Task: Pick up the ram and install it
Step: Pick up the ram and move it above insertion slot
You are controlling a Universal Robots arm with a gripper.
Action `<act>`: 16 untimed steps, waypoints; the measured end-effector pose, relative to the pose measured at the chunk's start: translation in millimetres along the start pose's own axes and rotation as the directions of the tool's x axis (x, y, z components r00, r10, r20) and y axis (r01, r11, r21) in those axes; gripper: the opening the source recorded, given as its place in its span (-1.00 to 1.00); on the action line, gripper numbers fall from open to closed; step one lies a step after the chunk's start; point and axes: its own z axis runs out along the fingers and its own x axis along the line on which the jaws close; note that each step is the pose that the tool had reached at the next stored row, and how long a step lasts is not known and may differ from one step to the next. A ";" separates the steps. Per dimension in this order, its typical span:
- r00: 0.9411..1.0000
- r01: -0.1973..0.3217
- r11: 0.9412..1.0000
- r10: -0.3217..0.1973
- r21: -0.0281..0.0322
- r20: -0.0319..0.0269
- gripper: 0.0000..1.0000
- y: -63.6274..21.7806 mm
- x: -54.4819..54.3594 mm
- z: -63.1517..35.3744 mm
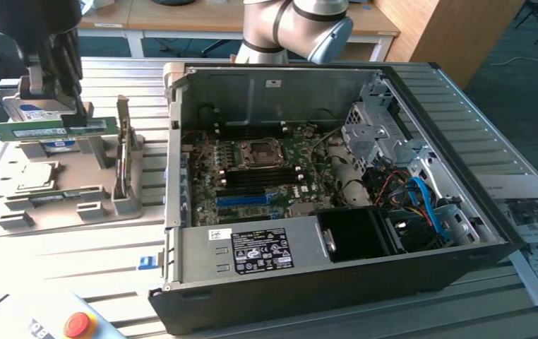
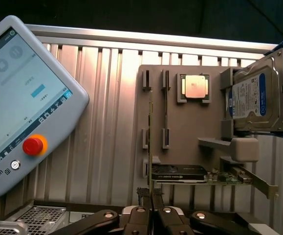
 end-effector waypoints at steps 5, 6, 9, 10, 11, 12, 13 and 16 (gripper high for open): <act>1.000 0.000 1.000 0.000 0.000 0.000 -0.76 -9.6 0.9 -0.5; 1.000 0.000 1.000 0.000 0.000 0.000 -0.76 -11.7 1.1 -0.6; 1.000 0.000 1.000 0.000 0.000 0.000 -0.76 -18.1 1.7 -0.9; 1.000 0.000 1.000 0.000 0.000 0.000 -0.76 -20.1 1.9 -1.0; 1.000 0.000 1.000 0.000 0.000 0.000 -0.76 -22.2 2.2 -1.2; 1.000 0.000 1.000 0.000 0.000 0.000 -0.76 -24.3 2.4 -1.3; 1.000 0.000 1.000 0.000 0.000 0.000 -0.76 -26.5 2.6 -1.4; 1.000 0.000 1.000 0.000 0.000 0.000 -0.76 -33.3 3.2 -1.8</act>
